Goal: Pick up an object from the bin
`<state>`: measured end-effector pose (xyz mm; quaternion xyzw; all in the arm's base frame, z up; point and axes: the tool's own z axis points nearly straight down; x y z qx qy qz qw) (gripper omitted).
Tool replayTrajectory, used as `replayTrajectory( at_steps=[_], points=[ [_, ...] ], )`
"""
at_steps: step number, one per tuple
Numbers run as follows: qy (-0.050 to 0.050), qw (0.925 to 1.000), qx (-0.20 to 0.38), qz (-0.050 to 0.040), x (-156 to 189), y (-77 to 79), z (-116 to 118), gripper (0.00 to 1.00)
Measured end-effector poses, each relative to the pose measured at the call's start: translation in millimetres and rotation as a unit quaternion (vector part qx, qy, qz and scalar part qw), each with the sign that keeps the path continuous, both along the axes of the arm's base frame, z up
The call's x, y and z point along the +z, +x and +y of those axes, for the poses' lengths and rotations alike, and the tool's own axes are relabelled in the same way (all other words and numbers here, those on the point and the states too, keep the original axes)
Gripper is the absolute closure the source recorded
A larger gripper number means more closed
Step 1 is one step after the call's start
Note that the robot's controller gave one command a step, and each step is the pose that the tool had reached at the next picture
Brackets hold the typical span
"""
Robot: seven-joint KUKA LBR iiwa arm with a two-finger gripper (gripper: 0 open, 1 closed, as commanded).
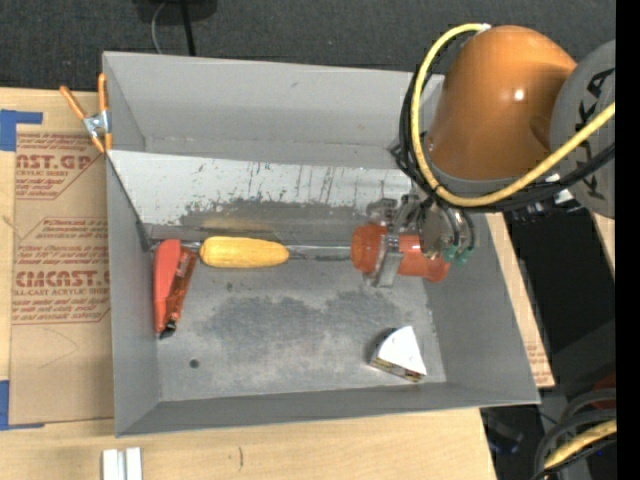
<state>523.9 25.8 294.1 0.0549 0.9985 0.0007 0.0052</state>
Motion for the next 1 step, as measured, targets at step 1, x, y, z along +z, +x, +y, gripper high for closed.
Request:
replayTrajectory(
  at_steps=[1],
  points=[
    [0.000, 1.0000, 0.000, 0.0001, 0.0, 0.0, -0.1, 1.00]
  ],
)
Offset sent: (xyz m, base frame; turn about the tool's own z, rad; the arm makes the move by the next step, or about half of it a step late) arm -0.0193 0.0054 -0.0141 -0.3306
